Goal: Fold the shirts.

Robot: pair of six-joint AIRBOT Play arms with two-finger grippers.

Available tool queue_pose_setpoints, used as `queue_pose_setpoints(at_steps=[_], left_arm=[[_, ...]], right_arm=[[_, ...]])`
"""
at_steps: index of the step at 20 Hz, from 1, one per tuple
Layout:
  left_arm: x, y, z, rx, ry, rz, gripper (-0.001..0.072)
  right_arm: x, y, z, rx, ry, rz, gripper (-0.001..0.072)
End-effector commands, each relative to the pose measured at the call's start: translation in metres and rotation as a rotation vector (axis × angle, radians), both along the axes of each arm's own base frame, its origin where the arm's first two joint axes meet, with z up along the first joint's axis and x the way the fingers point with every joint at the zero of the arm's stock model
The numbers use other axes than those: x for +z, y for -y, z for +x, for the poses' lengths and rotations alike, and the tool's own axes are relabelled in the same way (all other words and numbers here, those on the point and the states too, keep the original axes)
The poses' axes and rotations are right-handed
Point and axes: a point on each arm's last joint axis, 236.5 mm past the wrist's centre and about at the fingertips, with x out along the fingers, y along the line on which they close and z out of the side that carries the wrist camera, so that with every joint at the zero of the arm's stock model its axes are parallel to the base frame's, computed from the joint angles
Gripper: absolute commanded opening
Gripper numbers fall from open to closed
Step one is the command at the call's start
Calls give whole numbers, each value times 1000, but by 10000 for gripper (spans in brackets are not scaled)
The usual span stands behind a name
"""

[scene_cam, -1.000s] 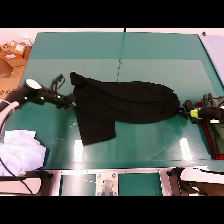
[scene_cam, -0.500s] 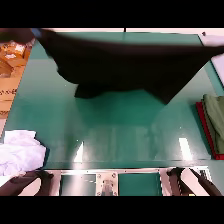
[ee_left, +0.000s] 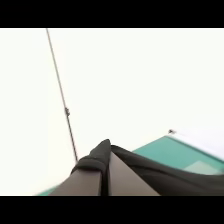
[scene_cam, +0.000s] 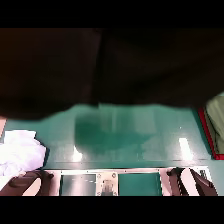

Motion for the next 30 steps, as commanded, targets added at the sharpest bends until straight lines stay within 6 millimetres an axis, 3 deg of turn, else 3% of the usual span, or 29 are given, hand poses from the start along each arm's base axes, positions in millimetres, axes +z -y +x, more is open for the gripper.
queue_pose_setpoints(at_steps=[1, 4, 8, 12, 14, 16, 19, 22, 26, 30], left_arm=[[-38, -16, 48, 73, -149, -28, 29], [-121, -14, 133, 63, -401, -23, 29], [-270, -10, 231, 38, -767, -1, 29], [-436, -9, 295, 29, -1103, 22, 29], [-502, -11, 315, 43, -1214, 12, 29], [-545, -16, 333, 79, -1249, -10, 29], [-577, -21, 353, 124, -1247, -51, 29], [-583, -25, 358, 139, -1240, -52, 28], [-584, -38, 328, 85, -1365, 8, 29], [-601, -42, 277, 22, -1545, 151, 28]], right_arm=[[-27, 17, 24, 4, -93, 65, 14], [-116, 50, 81, 38, -315, 206, 14], [-283, 70, 152, 93, -628, 359, 14], [-459, 73, 214, 95, -902, 481, 15], [-525, 70, 237, 113, -1003, 554, 14], [-568, 69, 258, 136, -1057, 615, 14], [-592, 76, 281, 145, -1078, 638, 14], [-581, 79, 289, 160, -1064, 618, 14], [-576, 80, 256, 189, -1190, 524, 12], [-576, 89, 212, 107, -1290, 446, 11]])
